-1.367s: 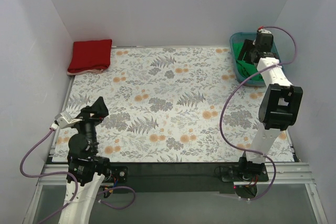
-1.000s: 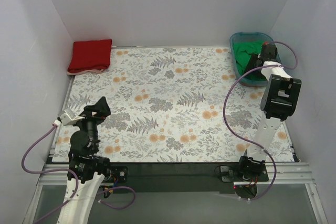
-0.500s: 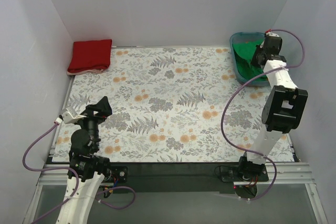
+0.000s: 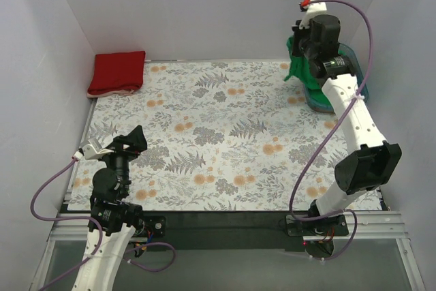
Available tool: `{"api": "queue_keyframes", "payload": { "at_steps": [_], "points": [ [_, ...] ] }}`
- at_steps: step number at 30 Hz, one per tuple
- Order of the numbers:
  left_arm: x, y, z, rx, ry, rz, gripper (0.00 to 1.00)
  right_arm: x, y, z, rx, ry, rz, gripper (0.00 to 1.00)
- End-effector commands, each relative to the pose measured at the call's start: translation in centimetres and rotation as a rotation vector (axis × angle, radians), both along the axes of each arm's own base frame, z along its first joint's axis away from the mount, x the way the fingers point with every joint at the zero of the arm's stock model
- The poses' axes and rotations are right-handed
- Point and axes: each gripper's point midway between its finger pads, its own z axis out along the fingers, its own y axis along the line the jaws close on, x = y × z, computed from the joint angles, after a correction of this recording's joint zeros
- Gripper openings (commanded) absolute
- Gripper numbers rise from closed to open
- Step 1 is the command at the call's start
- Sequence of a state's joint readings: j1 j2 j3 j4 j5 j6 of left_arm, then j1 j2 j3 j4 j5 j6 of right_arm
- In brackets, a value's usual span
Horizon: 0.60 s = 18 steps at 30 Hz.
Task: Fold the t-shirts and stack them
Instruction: Grab the tshirt from the pile, then flatten the tshirt out
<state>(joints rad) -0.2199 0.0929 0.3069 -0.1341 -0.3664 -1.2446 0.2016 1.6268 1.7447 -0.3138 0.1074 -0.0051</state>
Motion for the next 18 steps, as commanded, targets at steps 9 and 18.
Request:
{"api": "queue_keyframes", "payload": {
  "at_steps": [9, 18],
  "points": [
    [0.0, -0.9, 0.0, 0.03, -0.016, -0.047, 0.9, -12.3, 18.2, 16.4, 0.218, -0.319, 0.601, 0.01],
    [-0.1, -1.0, 0.2, 0.036, -0.029, -0.055, 0.89, -16.4, 29.6, 8.4, 0.339, -0.044, 0.913, 0.01]
  ]
}}
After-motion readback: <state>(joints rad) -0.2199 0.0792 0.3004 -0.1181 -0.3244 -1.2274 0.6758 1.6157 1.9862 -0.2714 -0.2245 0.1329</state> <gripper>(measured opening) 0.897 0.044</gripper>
